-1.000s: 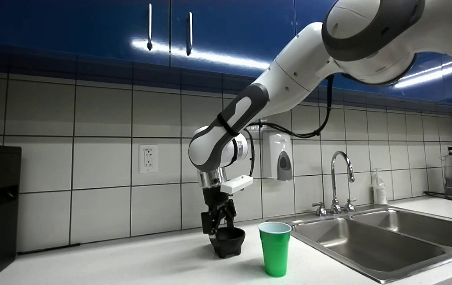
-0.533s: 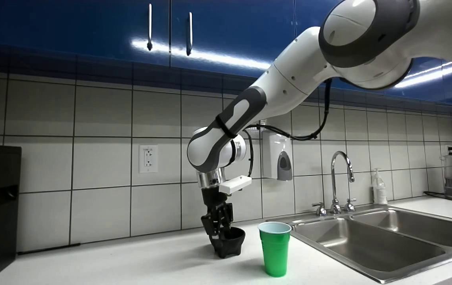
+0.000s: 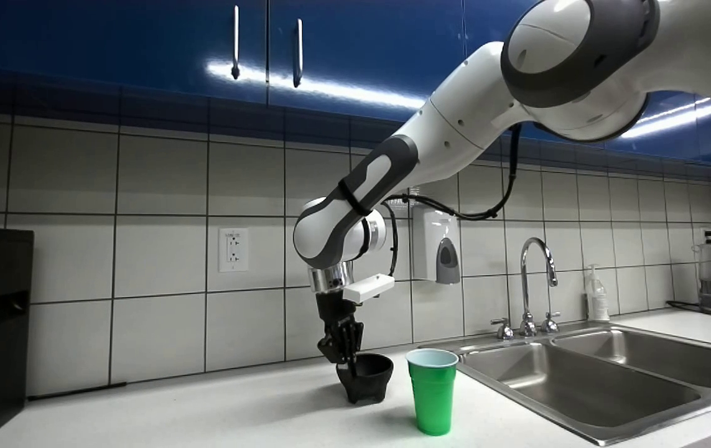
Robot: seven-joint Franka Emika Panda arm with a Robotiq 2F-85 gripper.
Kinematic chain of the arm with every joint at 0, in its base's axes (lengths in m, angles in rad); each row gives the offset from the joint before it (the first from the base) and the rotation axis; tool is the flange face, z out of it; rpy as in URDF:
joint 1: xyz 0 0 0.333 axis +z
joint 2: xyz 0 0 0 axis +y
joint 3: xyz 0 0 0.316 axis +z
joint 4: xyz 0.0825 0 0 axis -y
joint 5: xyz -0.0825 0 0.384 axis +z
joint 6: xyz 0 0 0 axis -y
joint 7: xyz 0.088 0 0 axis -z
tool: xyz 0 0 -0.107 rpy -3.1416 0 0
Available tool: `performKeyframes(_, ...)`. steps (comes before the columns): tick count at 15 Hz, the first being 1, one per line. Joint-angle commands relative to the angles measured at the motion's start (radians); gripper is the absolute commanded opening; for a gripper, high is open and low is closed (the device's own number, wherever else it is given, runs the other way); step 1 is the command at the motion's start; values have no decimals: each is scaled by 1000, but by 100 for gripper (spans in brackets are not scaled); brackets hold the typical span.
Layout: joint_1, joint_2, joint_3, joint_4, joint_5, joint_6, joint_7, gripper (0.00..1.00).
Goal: Put the black bowl in the sink on the left.
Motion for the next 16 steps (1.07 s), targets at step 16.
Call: performKeyframes(16, -5, -128, 36, -66, -3, 82, -6, 2)
